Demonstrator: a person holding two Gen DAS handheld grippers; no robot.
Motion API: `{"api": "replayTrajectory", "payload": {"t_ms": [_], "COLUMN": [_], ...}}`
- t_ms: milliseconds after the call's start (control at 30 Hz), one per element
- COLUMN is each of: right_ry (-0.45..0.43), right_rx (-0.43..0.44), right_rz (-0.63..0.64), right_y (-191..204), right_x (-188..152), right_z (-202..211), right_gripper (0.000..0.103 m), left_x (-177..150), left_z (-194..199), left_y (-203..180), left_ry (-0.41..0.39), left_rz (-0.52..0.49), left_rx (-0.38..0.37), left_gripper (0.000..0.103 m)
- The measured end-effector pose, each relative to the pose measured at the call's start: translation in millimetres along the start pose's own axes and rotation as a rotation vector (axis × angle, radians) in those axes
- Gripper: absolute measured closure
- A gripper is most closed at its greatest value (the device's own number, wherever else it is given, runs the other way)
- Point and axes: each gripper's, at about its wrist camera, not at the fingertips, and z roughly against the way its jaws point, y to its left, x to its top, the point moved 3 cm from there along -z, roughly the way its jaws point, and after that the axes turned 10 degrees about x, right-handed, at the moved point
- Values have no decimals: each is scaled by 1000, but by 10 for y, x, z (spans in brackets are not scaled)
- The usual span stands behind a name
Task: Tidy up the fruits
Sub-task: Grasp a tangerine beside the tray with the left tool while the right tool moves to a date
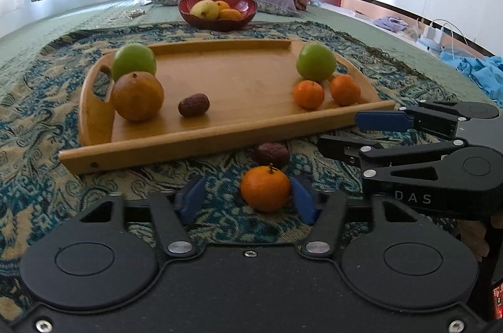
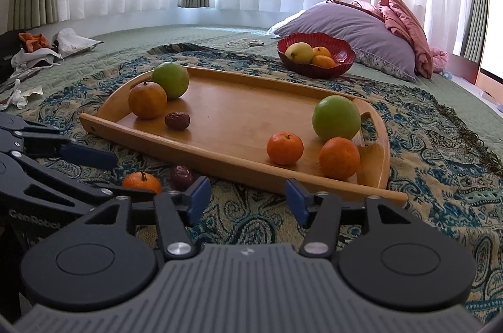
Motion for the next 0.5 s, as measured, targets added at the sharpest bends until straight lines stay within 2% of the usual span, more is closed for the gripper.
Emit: {"api": "replayTrajectory", "payload": {"t_ms": [167,333,500], "right_ry": [2,-8,-9], "right_rx": [6,14,27], "right_rz": [-6,-21,-17], "right_y": [5,-6,27], "right_x": [-4,10,6], "right_z": [-17,-16,-31], "right_gripper": [33,33,33], "left_x": [3,31,56], "left_z": [26,83,77], "left_y": [-44,-49,85], "left_ry": [-29,-67,-61], "left_rz": [4,-2,51], "left_rx": [-4,55,85], "left_gripper": [70,71,71]}}
